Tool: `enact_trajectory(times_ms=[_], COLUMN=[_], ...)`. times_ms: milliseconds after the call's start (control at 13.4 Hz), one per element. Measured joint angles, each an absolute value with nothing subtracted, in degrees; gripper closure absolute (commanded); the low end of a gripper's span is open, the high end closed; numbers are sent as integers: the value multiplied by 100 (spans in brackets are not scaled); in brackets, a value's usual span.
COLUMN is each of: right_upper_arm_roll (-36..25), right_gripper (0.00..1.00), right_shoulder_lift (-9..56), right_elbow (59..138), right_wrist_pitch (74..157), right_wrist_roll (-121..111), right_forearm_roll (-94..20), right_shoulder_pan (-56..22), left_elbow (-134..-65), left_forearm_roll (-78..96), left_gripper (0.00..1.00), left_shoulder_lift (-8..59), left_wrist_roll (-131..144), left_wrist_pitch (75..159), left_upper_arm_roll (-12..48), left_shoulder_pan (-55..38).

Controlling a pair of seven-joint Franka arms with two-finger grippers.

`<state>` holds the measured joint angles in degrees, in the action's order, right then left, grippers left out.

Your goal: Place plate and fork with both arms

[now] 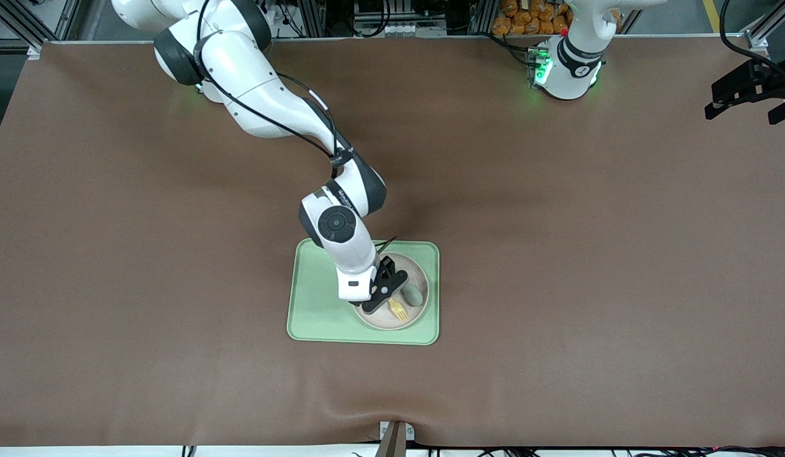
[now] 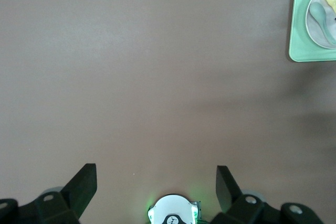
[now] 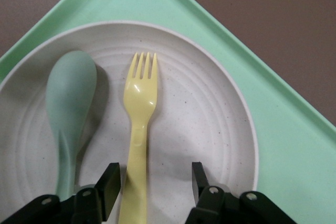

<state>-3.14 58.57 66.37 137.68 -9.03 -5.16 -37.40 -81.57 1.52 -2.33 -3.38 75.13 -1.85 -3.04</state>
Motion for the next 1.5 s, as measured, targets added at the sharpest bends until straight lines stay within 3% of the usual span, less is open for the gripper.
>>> enact_trajectory(times_ms=[75,150,225,299,449,599,1497], right_upper_arm_roll=[-317,-325,-330,-334,-353,-376,-421], right_gripper=[45,63,73,81,85,100,100], right_shoulder_lift=[5872,5883,5885,5885,5885,5886,5821], right_elbow=[6637,6637,6636,6622,6592,6589,6347], right_wrist_pitch=[13775,13776,13778,13779,13779,13779,13320], right_wrist_roll=[-903,-903,-902,-900,-866,-815,-332], right_forearm_roll=[-508,-476,-435,-409,-356,-342,-335], right_shoulder_pan=[-3743,-3756,-3781,-3815,-3862,-3866,-3865], left_elbow=[-8157,-8157,-8157,-8157,-8162,-8179,-8269], left_forearm_roll=[152,130,87,66,66,66,285], left_gripper=[0,0,0,0,0,0,0], left_shoulder_lift=[-233,-233,-233,-233,-229,-196,-82], left_wrist_roll=[-338,-338,-338,-338,-338,-338,-9], left_wrist_pitch=[7514,7515,7515,7518,7524,7540,7725], left_upper_arm_roll=[-191,-192,-190,-192,-200,-192,-178], left_shoulder_pan=[-303,-302,-303,-302,-298,-303,-328])
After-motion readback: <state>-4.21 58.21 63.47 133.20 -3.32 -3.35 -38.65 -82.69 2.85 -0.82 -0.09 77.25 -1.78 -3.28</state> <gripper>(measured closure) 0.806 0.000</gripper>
